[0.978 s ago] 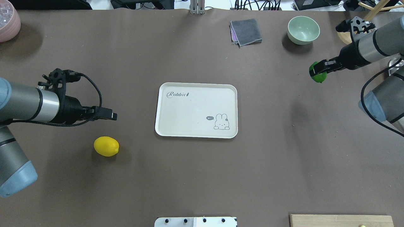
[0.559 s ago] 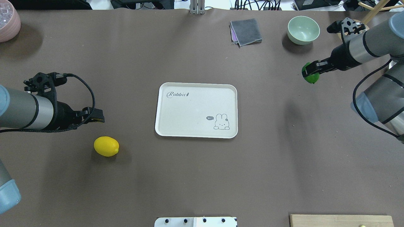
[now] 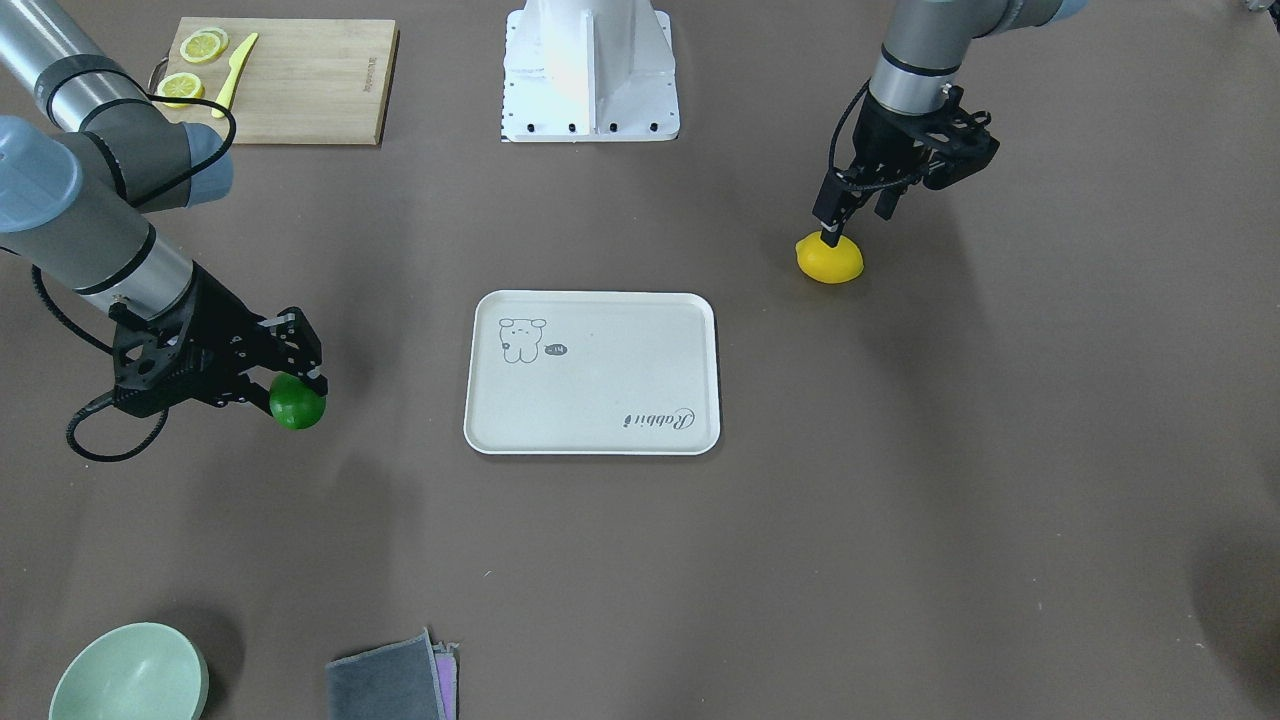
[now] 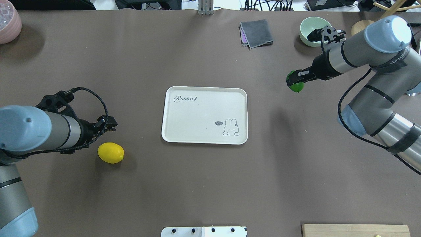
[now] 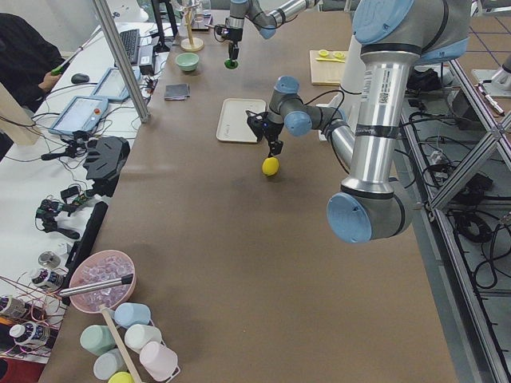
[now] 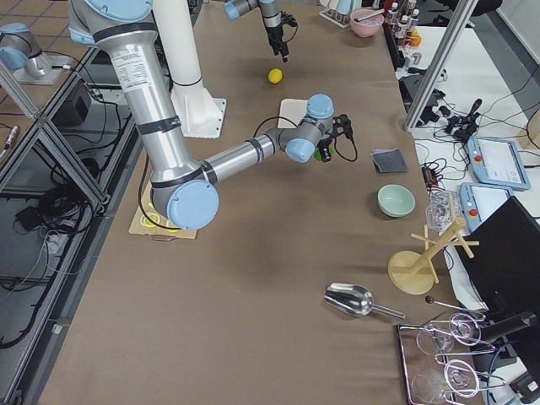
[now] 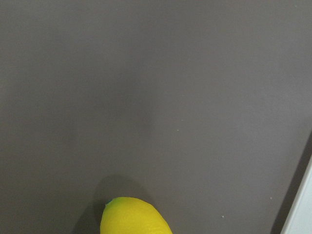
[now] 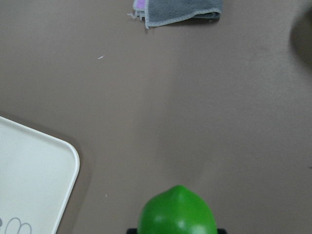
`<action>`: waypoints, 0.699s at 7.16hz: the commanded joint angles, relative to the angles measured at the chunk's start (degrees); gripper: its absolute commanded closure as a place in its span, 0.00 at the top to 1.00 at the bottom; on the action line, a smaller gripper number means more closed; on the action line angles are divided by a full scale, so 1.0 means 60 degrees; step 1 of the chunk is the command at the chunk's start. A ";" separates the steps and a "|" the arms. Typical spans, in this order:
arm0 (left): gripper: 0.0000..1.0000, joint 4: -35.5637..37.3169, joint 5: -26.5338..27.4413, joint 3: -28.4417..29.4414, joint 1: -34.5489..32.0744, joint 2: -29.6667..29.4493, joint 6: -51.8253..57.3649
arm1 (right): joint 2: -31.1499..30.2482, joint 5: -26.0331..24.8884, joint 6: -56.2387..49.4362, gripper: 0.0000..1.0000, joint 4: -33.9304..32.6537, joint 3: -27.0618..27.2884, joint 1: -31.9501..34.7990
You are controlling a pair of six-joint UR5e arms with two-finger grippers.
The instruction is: Place all lemons on tray
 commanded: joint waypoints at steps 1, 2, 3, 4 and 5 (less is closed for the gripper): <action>0.97 0.1159 0.0485 0.0116 0.0400 -0.0564 -0.1603 | 0.0348 -0.0078 0.0037 0.00 0.0012 0.0015 -0.0262; 0.97 0.1159 0.0485 0.0204 0.0445 -0.0550 -0.2043 | 0.0510 -0.0078 0.0037 0.00 -0.0003 0.0001 -0.0408; 0.97 0.1159 0.0761 0.0452 0.0532 -0.0550 -0.2483 | 0.0700 -0.0078 0.0037 0.00 -0.0003 0.0000 -0.0511; 0.97 0.1145 0.0793 0.0643 0.0576 -0.0550 -0.2719 | 0.0890 -0.0107 0.0037 0.00 0.0012 0.0015 -0.0701; 0.97 0.1130 0.0793 0.0848 0.0722 -0.0579 -0.3012 | 0.0965 -0.0340 0.0037 0.00 0.0026 0.0073 -0.0920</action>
